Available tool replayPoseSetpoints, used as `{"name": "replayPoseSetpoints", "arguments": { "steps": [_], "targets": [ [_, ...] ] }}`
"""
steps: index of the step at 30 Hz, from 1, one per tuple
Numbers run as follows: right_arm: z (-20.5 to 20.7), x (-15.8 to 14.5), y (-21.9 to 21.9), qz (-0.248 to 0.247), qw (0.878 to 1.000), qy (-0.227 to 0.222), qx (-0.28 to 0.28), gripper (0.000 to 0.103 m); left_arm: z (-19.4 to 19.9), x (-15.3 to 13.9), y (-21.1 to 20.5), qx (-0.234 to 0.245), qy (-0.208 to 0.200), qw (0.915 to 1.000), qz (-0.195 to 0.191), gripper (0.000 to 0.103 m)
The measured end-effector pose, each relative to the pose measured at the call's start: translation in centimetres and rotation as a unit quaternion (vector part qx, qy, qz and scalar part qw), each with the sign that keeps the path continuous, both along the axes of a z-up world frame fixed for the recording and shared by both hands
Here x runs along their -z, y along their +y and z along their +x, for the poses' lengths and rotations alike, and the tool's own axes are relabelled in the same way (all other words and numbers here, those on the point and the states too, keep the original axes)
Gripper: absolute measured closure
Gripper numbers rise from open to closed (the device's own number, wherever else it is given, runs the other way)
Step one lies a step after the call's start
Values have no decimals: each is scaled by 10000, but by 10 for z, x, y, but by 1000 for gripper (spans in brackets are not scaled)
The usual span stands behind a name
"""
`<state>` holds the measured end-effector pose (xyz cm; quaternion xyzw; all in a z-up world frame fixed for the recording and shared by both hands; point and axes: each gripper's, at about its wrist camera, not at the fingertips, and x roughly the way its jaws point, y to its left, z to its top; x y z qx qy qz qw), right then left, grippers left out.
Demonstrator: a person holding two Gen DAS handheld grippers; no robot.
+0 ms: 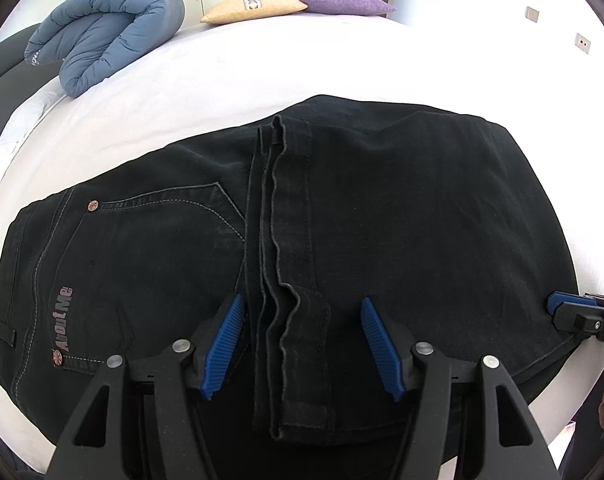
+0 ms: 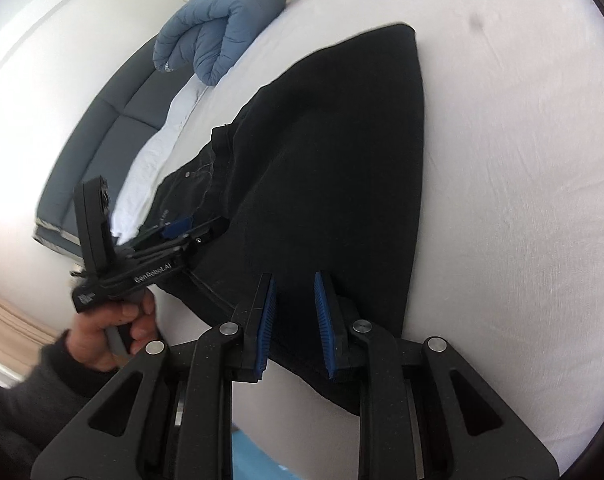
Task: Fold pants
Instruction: 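Grasp the jeans waistband end with the left gripper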
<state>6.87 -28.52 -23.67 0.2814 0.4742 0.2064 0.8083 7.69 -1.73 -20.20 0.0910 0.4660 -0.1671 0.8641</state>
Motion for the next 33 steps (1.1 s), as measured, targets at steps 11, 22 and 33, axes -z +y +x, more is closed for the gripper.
{"name": "replayPoseSetpoints", "arguments": {
  "steps": [11,22,33],
  "targets": [
    [-15,-9,0,-385,9974,-546,263,83,-28,-32,63,-900,103,9832,-1582,21],
    [-17,-31,21,-257,9973,-668,163,26,-84,-17,256,-3785,-165,8305,-4083,12],
    [-3,-83,22,1347,9876,-806,52,28,-53,21,288,-3983,275,7907,-4641,15]
  ]
}}
